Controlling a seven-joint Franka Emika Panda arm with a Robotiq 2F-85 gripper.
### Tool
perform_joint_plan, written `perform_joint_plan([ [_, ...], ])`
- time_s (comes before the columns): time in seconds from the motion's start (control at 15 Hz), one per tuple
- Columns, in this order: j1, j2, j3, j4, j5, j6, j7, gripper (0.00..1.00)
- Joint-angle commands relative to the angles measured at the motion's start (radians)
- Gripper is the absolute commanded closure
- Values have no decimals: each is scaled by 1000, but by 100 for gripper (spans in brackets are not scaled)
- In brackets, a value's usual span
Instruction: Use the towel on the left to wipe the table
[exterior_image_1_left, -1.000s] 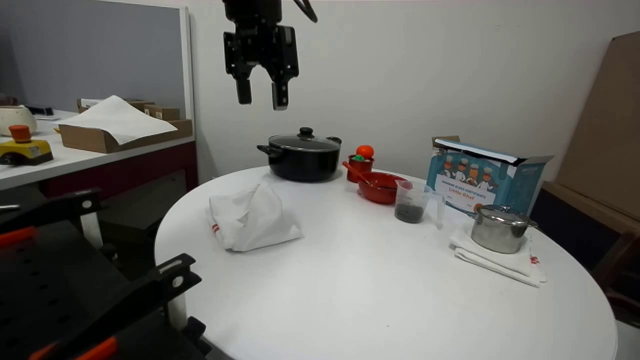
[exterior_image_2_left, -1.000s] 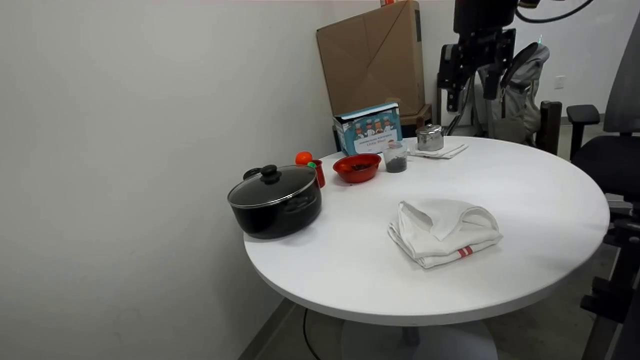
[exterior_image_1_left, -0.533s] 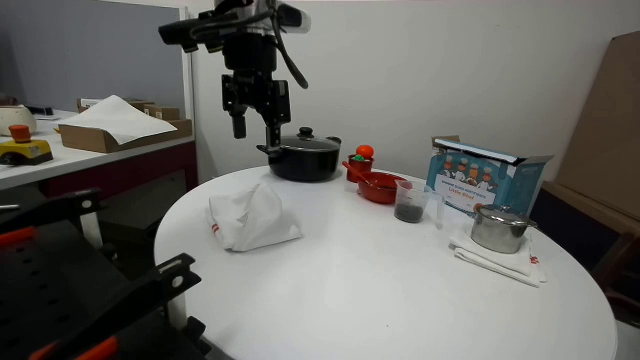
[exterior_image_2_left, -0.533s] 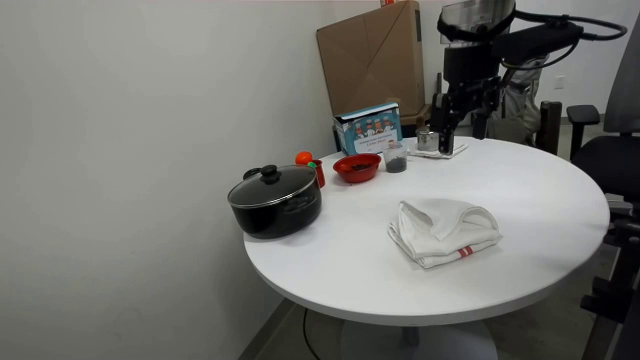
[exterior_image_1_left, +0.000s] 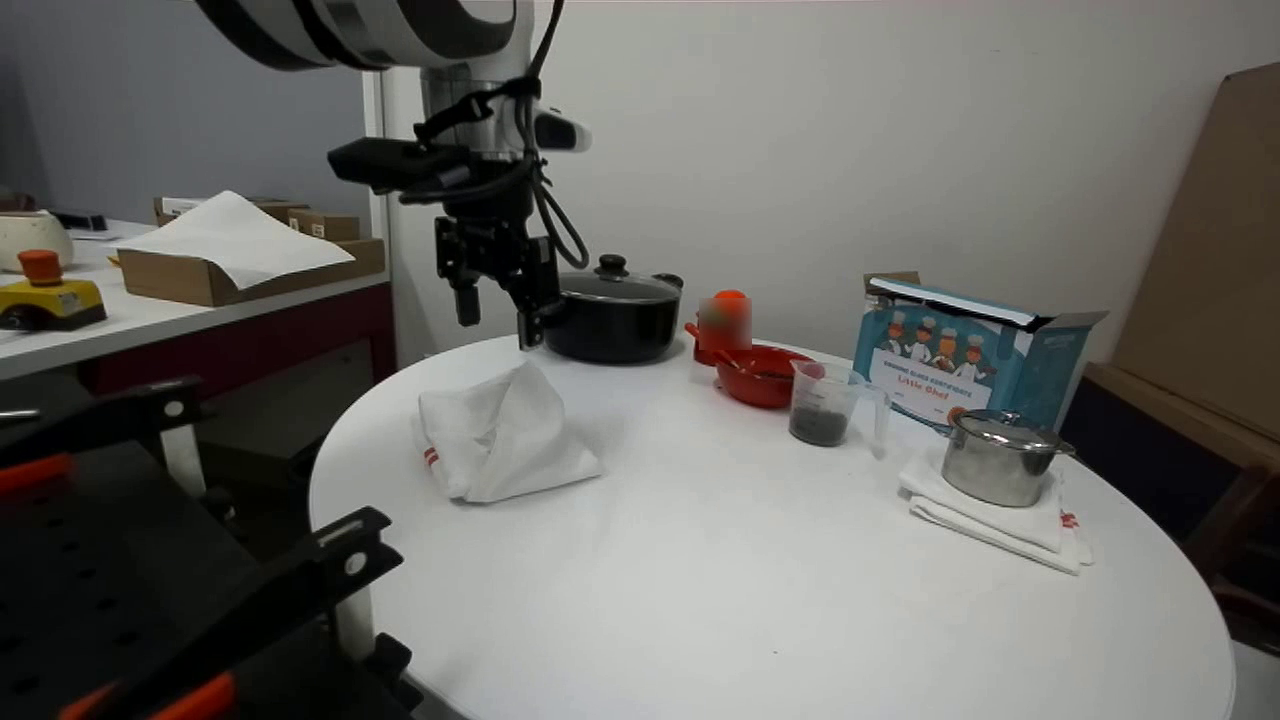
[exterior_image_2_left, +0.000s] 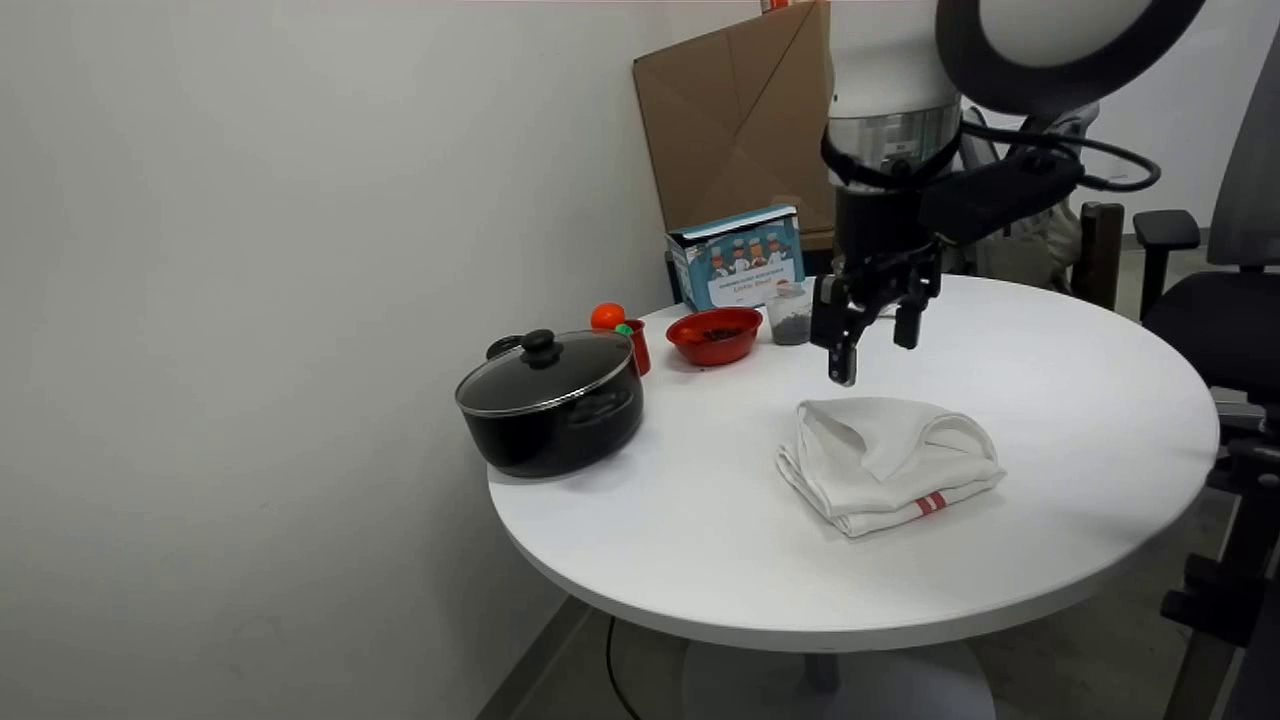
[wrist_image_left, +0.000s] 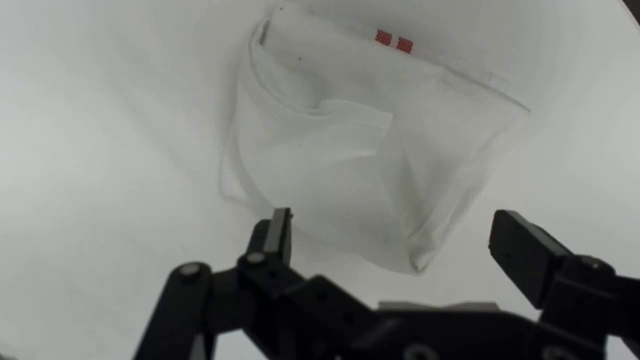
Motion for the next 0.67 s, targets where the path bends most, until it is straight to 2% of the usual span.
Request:
perform_joint_plan([
  [0.0,79,159,-53,104,-18,46,51,0],
  [0.07,132,193,-84,120,73,51,-14,0],
  [0.4,164,329,-81,192,195,55,-61,0],
  [0.47,160,348,-75,205,213,54,-73,5],
  [0.53,159,363,-73,216,227,56,-78,26],
  [0.6,151,376,-68,227,240,53,-85,29],
])
